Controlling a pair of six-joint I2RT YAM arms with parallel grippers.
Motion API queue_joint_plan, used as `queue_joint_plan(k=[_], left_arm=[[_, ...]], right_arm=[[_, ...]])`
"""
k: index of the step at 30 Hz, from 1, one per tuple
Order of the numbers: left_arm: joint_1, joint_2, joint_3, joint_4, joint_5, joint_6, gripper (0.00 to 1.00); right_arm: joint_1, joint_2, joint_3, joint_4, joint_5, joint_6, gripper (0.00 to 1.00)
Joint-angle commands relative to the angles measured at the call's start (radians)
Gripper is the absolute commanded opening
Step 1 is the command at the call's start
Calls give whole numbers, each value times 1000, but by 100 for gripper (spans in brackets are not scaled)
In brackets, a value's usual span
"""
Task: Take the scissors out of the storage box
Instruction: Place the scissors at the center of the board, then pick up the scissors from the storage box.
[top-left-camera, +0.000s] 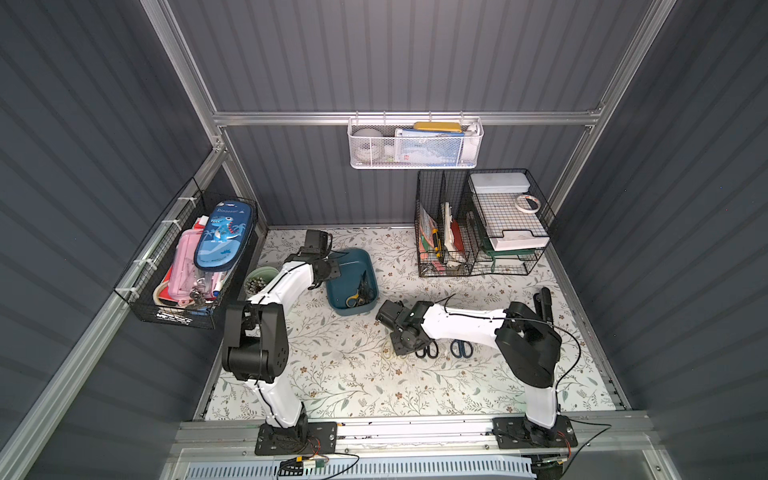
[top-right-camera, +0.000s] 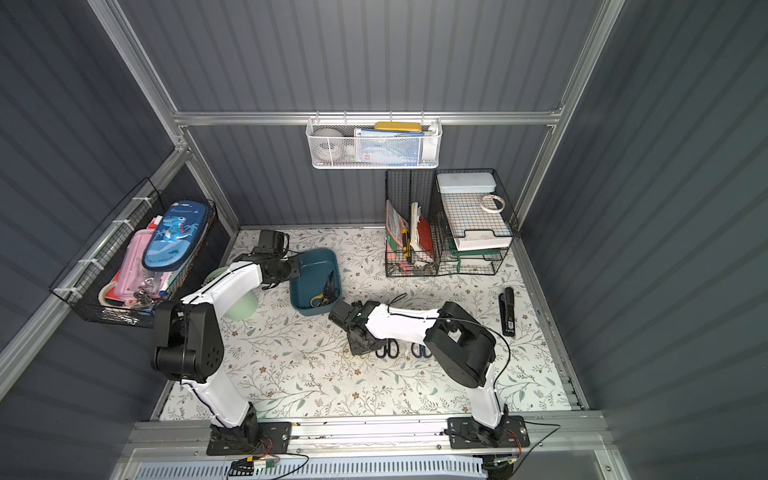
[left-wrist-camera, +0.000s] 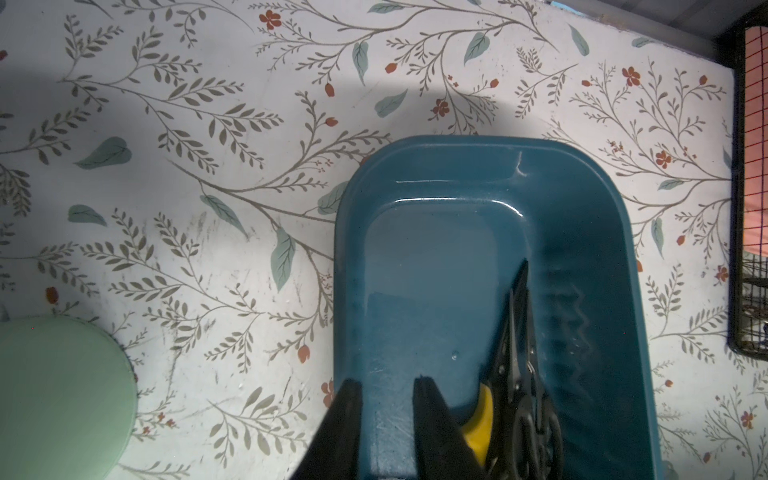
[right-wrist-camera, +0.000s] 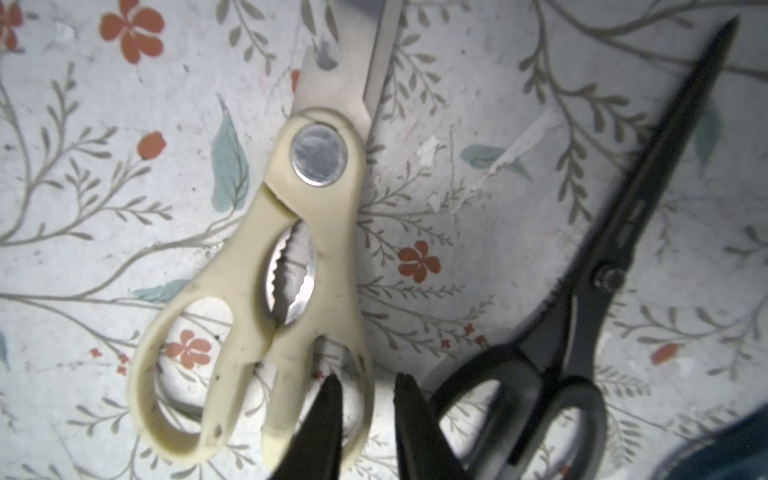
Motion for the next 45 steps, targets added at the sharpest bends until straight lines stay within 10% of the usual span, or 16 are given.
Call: queue_joint_plan(k=[1,11,27,37,45], left_arm=[[-19,-49,38,-50,23,72,27],[-189,-32,-32,-115,53,129,31],[-192,91,-91,-14,76,103,31],[-189,132,-98,-3,77,50,0],[-173,14,-72,-31,47,22,0]], right_arm=[[-19,-104,27,-53,41,-14,32],[-222,-230,-1,-9,-47,-100,37],[-253,-221,-48,57,-104,-103,40],[-252,-214,-53,72,-141,-109,40],[-252,-216,-44,75,-177,-126,40]])
